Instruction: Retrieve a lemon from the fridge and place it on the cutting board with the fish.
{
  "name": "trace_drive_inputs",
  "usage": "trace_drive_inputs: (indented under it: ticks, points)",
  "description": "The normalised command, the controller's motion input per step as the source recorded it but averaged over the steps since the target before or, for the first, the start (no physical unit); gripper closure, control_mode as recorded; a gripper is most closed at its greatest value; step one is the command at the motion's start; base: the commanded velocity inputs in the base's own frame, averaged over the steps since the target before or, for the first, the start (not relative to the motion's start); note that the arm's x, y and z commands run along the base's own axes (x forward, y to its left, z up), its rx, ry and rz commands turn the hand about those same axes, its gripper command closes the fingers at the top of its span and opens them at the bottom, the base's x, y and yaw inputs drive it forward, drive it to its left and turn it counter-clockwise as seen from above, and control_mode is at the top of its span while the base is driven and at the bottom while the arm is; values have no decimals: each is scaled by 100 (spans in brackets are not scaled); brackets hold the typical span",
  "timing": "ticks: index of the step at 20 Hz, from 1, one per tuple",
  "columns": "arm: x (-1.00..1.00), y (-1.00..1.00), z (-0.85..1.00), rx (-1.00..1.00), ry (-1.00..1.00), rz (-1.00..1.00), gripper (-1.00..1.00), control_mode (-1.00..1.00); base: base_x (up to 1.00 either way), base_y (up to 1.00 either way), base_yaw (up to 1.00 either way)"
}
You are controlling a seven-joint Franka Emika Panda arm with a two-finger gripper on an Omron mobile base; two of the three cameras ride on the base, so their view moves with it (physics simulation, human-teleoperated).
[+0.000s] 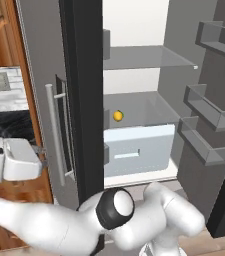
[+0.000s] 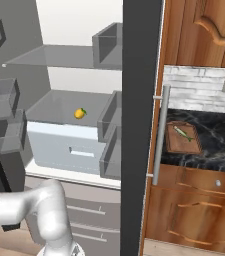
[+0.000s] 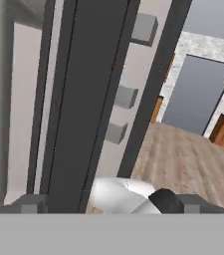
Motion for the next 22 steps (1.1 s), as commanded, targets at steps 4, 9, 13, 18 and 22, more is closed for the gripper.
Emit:
trace_drive_inputs:
  ticks: [4, 9, 13, 18, 22]
  points:
    - [-100, -58, 2, 6, 1, 0, -100, -100, 0, 0, 0]
    - [-100, -68, 0, 13, 11, -4, -100, -100, 0, 0, 0]
    - [-100, -88, 0, 23, 3, -1, -100, -100, 0, 0, 0]
    - [-100, -100, -11, 39, 0, 20, -100, -100, 0, 0, 0]
    - [-100, -100, -26, 48, 1, 33, -100, -100, 0, 0, 0]
